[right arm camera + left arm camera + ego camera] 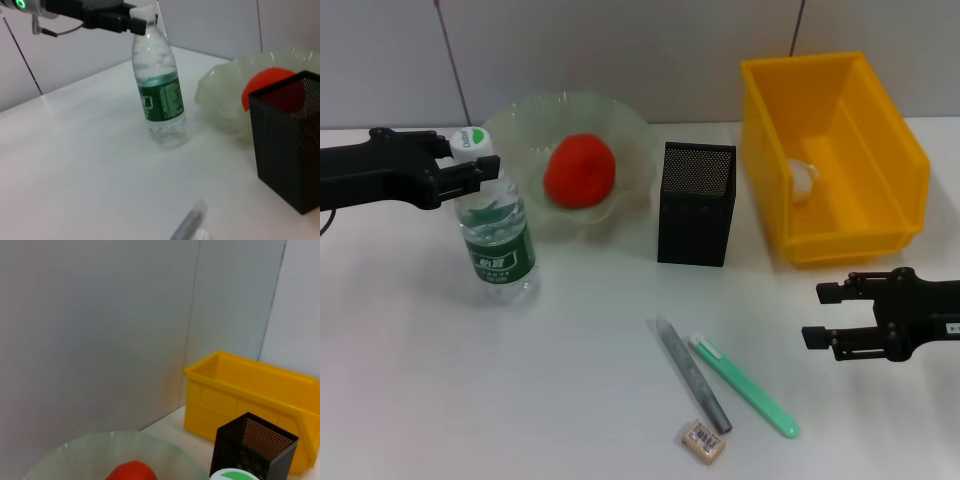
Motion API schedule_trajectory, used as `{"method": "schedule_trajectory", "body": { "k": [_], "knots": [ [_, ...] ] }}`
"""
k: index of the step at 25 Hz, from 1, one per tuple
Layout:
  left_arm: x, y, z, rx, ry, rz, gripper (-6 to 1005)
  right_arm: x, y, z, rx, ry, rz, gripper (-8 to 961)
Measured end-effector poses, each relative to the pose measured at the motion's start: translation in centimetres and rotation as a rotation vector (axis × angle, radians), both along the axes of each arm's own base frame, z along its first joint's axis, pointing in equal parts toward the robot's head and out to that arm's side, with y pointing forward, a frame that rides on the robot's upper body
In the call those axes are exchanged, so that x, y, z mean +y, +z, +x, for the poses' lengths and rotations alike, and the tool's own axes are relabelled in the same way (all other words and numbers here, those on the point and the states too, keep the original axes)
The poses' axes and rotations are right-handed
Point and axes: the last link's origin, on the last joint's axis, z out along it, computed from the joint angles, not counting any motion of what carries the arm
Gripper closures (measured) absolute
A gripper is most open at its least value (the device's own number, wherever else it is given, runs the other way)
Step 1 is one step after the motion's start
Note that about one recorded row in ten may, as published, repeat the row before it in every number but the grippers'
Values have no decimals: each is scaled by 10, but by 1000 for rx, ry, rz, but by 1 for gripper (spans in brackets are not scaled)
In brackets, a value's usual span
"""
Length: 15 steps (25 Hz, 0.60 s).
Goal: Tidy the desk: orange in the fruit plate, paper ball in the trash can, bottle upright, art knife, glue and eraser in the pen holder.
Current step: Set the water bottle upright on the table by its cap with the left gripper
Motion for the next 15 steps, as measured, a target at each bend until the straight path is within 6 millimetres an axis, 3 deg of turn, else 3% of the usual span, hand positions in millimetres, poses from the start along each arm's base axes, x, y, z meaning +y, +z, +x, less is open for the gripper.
{"method": "schedule_trajectory", "body": {
  "k": [15],
  "knots": [
    [1, 0, -11, -31, 35, 56, 557, -4, -7, -5, 38, 72, 53, 218]
  ]
}}
